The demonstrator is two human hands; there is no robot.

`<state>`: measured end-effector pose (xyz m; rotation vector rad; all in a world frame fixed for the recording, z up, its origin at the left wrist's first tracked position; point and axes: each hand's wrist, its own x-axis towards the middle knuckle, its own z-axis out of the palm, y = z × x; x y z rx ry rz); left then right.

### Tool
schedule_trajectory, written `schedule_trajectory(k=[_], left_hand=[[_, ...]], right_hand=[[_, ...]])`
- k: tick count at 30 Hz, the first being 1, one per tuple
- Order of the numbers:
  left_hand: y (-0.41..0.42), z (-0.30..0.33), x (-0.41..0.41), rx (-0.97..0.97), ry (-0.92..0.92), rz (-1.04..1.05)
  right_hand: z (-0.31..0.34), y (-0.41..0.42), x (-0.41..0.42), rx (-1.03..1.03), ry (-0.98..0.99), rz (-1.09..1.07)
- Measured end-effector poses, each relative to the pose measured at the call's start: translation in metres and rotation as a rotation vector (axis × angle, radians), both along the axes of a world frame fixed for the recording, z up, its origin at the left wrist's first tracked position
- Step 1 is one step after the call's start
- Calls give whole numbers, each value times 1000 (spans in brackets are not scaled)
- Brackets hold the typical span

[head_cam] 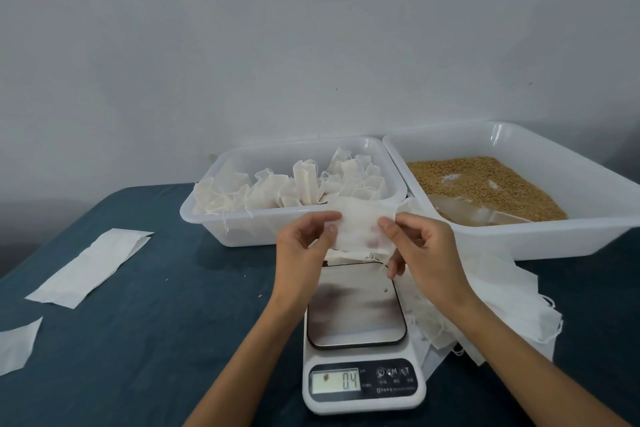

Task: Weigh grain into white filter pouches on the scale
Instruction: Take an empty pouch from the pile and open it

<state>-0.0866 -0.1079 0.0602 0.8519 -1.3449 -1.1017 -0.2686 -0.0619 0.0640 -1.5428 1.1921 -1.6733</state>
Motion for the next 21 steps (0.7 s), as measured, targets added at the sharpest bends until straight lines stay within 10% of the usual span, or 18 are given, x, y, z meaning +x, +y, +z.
schedule_trajectory(k=[21], left_hand=[[1, 9, 3, 145, 72, -90]], right_hand=[[19, 14, -14, -62, 265, 12]])
